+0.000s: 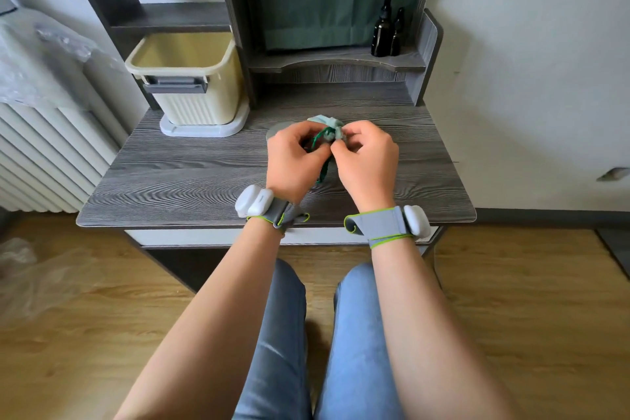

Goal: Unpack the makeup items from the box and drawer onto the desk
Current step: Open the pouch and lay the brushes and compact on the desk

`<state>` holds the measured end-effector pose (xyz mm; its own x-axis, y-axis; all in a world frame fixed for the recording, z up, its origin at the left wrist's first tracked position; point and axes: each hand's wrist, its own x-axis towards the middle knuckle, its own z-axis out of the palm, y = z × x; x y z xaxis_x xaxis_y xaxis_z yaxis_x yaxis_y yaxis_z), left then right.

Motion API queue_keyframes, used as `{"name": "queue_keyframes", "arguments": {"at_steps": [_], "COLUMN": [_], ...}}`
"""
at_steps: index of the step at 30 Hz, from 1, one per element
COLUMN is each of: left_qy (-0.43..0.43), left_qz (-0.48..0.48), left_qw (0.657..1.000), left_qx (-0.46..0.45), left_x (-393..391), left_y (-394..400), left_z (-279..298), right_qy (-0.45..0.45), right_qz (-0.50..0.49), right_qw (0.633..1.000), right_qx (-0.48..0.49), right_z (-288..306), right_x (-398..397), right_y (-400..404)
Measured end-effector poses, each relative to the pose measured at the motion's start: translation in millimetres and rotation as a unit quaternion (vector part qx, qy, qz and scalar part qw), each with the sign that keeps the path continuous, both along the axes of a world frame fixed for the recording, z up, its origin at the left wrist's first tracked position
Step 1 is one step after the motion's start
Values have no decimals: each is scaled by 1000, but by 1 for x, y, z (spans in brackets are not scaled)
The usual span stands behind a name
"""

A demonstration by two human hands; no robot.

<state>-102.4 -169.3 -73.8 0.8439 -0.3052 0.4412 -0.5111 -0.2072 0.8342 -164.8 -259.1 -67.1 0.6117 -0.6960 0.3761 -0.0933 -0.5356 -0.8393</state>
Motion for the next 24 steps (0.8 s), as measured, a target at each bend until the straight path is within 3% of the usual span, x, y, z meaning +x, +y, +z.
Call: {"name": "queue_keyframes", "arguments": {"at_steps": [5,11,14,18,21,24], "left_qy": [-56,-113,-41,116,123,80], "left_qz": [22,39,37,-26,-6,7], "left_qw": [997,986,996,990,988,995], "left_qx": [54,115,70,-70,-88,-50], "left_x": [1,7,10,8,12,12], "left_y": [2,12,12,8,6,7], "left_z": [-1,1,2,5,8,11], "right_qy": [3,40,11,-33,-61,-65], "right_qz": [-38,-65,-78,-46,-26,-48], "right_qw": [999,983,985,990,990,981], "right_qx": [-17,-170,-155,-133,-127,-175], "right_z": [-4,-4,-6,-3,4,5], "right_x": [1,0,1,6,7,6], "right_y": [3,9,14,18,19,14]}}
